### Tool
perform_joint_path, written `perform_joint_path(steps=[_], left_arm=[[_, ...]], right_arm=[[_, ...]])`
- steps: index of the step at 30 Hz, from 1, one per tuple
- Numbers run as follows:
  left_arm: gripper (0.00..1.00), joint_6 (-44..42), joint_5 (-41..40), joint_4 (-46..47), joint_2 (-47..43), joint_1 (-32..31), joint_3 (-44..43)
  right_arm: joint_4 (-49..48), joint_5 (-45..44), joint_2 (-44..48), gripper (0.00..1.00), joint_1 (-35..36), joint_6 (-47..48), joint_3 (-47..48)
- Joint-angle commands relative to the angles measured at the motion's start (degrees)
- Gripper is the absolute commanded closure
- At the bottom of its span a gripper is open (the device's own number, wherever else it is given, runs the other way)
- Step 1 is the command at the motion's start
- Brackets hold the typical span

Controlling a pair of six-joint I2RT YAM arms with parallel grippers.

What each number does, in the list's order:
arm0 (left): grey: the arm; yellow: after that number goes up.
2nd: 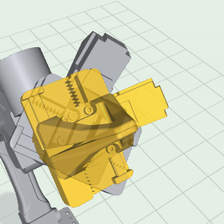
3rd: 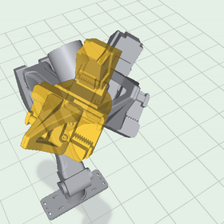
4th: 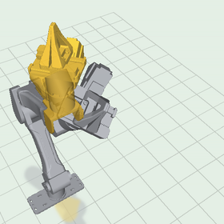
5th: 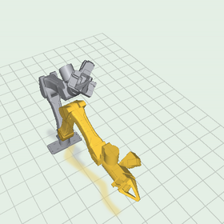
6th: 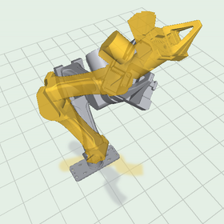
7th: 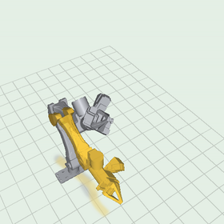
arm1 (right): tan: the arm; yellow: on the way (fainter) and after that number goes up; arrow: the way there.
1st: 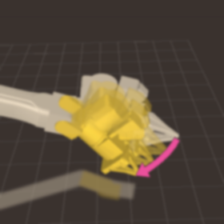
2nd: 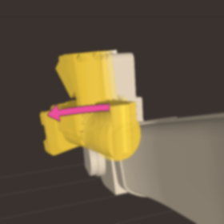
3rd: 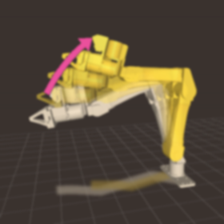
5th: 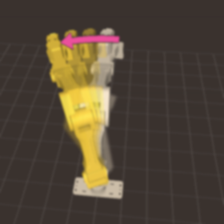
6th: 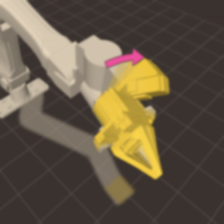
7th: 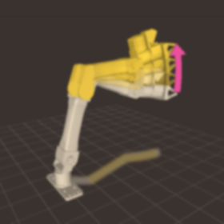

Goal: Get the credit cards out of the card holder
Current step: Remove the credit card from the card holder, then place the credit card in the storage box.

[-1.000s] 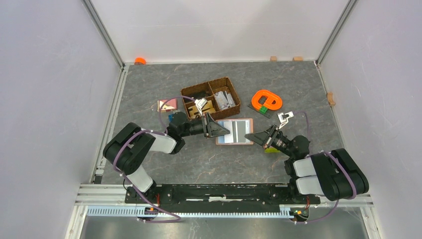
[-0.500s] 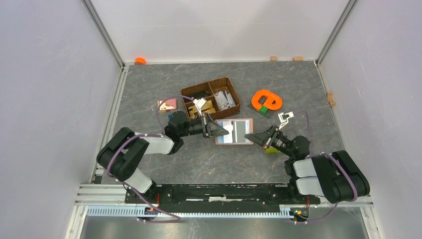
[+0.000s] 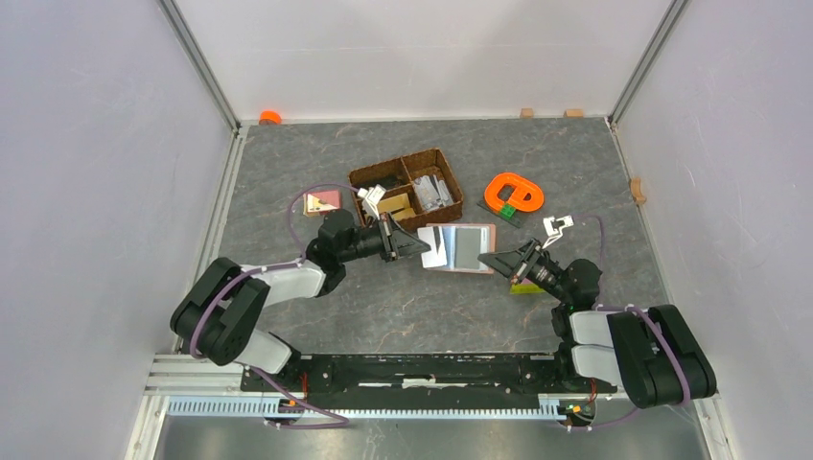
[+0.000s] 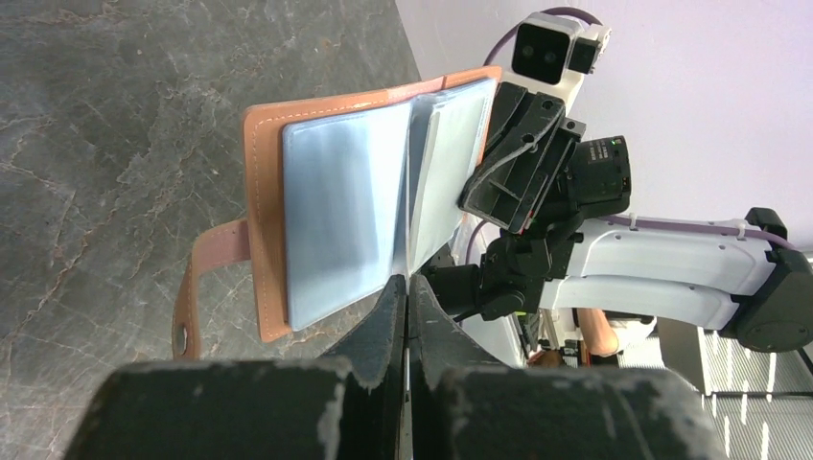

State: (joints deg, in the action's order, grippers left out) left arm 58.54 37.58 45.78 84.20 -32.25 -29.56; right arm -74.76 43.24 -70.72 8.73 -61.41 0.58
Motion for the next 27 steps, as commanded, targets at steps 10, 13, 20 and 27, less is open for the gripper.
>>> perform_joint_path(steps=[10,13,20,27], left_arm=[[0.98,-4.1,-3.8,-3.0,-5.2,1.2,1.8],[0.98,-4.6,-4.5,-3.9,-6.0,1.2,2.0],[0.98,-6.0,-5.6,-6.1,-6.8,1.3,1.6],[0.98,-8.6,-16.1,-17.5,-7.1,1.4,-3.6]], right_arm=[[7.7,-2.7,3.1,1.0,-1.5,4.9,-0.2],[9.2,-3.2,3.7,1.0,-1.5,5.7,-0.1],[10.3,-3.7,3.8,1.0,-1.7,6.6,0.2],[13.2,-5.3,5.4,1.0,-1.8,7.9,0.2]])
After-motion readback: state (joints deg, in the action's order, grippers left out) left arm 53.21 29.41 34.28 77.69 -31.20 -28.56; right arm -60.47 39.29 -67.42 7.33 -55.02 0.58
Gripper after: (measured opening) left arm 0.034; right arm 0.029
